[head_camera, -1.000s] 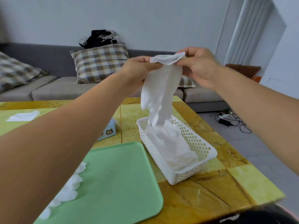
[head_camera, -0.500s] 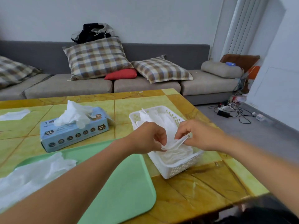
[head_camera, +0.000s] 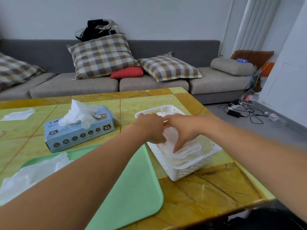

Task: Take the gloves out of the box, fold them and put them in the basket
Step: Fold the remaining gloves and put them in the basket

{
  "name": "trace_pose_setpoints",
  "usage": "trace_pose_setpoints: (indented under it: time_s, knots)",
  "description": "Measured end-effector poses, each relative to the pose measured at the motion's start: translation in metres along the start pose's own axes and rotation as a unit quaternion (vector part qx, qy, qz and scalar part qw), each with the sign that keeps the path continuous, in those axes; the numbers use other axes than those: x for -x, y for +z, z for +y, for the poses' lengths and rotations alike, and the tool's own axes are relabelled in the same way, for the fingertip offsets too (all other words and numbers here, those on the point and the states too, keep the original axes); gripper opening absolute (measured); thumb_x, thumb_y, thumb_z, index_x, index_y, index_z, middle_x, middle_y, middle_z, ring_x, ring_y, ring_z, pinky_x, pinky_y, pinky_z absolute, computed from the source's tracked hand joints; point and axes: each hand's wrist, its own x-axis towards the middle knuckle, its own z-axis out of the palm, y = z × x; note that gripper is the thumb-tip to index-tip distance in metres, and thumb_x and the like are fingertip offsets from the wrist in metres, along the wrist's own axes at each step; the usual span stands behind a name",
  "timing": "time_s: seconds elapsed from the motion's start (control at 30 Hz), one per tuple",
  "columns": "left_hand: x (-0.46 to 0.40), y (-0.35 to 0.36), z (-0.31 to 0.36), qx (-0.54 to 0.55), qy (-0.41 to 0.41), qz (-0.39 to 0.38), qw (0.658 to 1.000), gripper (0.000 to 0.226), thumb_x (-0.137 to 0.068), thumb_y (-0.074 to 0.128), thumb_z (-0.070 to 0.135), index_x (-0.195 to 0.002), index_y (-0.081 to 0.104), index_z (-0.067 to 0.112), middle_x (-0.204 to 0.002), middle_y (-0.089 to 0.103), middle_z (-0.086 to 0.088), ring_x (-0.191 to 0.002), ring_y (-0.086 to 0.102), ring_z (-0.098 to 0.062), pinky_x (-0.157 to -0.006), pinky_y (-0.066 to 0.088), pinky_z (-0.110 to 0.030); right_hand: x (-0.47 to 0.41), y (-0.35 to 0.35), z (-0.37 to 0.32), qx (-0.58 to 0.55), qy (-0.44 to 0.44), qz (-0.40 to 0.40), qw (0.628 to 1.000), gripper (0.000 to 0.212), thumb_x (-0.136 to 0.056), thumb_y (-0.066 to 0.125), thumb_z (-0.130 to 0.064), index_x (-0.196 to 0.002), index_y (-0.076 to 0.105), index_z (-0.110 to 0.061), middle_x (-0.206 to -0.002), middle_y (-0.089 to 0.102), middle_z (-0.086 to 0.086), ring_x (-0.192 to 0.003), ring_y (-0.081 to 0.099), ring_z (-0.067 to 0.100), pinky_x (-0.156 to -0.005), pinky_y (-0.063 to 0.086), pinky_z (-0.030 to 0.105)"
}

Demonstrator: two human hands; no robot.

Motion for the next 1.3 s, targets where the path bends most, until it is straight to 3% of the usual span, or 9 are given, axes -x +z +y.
trace_pose_setpoints:
  time_s: [0.13,0.23,0.43,0.53,0.67,0.83,0.93,1.2,1.3]
  knots:
    - [-0.01,0.018,-0.009,0.002,-0.002,-0.104,0.995,0.031,-0.087,0.057,0.057,-0.085,0.053,0.026,-0.09,0.06,0.0,-0.088,0.054,-0.026,-0.075,0.038,-0.036,-0.022,0.016,-0.001,-0.05,0.027,-0.106,0.993,0.101,-0.076,0.087,-0.032,-0.156,0.025,-0.035,-0.155,0.038,-0.009,-0.141,0.042,0.019,-0.111,0.044,0.041]
    - [0.005,0.006,-0.02,0.082,0.044,-0.052,0.994,0.033,-0.099,0.05,0.047,-0.103,0.068,0.02,-0.109,0.068,-0.003,-0.097,0.059,-0.025,-0.082,0.047,-0.037,-0.019,0.003,-0.009,-0.01,0.059,-0.099,0.993,0.1,-0.077,0.086,-0.037,-0.156,0.026,-0.034,-0.155,0.04,-0.006,-0.14,0.043,0.02,-0.11,0.043,0.04]
    - [0.109,-0.015,-0.123,0.23,-0.022,0.131,0.964,0.012,-0.094,0.062,0.022,-0.096,0.074,0.021,-0.095,0.072,0.008,-0.09,0.066,-0.013,-0.084,0.053,-0.032,-0.006,-0.043,-0.1,-0.021,-0.034,0.16,0.986,0.029,-0.093,0.072,-0.029,-0.121,0.071,-0.027,-0.119,0.07,-0.009,-0.097,0.064,0.006,-0.086,0.051,0.024]
    - [0.171,0.01,-0.187,0.2,-0.108,0.091,0.97,0.009,-0.091,0.065,0.02,-0.094,0.07,0.027,-0.097,0.072,0.007,-0.09,0.066,-0.015,-0.086,0.053,-0.033,-0.036,-0.014,-0.186,-0.08,-0.13,0.115,0.982,0.02,-0.096,0.068,-0.03,-0.112,0.077,-0.022,-0.107,0.075,-0.01,-0.09,0.067,0.004,-0.081,0.052,0.02]
    - [0.241,0.047,-0.237,0.177,-0.216,0.068,0.958,0.038,-0.085,0.074,0.025,-0.122,0.066,0.021,-0.124,0.066,-0.001,-0.107,0.06,-0.02,-0.089,0.049,-0.032,-0.091,0.046,-0.281,-0.064,-0.177,0.062,0.98,0.038,-0.094,0.068,-0.037,-0.13,0.067,-0.024,-0.127,0.067,-0.003,-0.106,0.062,0.014,-0.09,0.051,0.033]
    - [0.28,0.079,-0.26,0.219,-0.212,-0.067,0.95,0.074,-0.081,0.08,0.034,-0.146,0.044,0.027,-0.145,0.048,0.005,-0.123,0.049,-0.016,-0.097,0.041,-0.028,-0.126,0.088,-0.314,-0.052,-0.155,0.045,0.986,0.037,-0.084,0.073,-0.048,-0.115,0.072,-0.029,-0.1,0.066,-0.001,-0.094,0.061,0.019,-0.08,0.053,0.036]
    - [0.277,0.074,-0.267,0.23,-0.177,-0.102,0.951,0.069,-0.081,0.081,0.038,-0.141,0.048,0.033,-0.135,0.052,0.009,-0.117,0.05,-0.012,-0.095,0.043,-0.028,-0.127,0.095,-0.302,-0.13,-0.171,0.049,0.975,0.008,-0.085,0.075,-0.031,-0.084,0.078,-0.023,-0.077,0.068,-0.003,-0.072,0.058,0.015,-0.068,0.049,0.034]
    - [0.263,0.066,-0.263,0.244,-0.119,-0.136,0.953,0.09,-0.062,0.086,0.062,-0.14,0.048,0.035,-0.129,0.058,0.015,-0.113,0.059,-0.009,-0.099,0.049,-0.03,-0.117,0.085,-0.264,-0.263,-0.109,0.081,0.955,0.033,-0.091,0.063,-0.004,-0.113,0.078,-0.024,-0.108,0.075,-0.01,-0.097,0.068,0.002,-0.084,0.054,0.025]
    - [0.26,0.071,-0.259,0.238,-0.126,-0.119,0.956,0.098,-0.058,0.089,0.062,-0.141,0.045,0.036,-0.129,0.057,0.012,-0.112,0.058,-0.012,-0.098,0.048,-0.03,-0.115,0.077,-0.277,-0.247,-0.106,0.142,0.953,0.03,-0.083,0.077,-0.023,-0.113,0.076,-0.029,-0.108,0.071,-0.015,-0.095,0.063,0.001,-0.077,0.049,0.021]
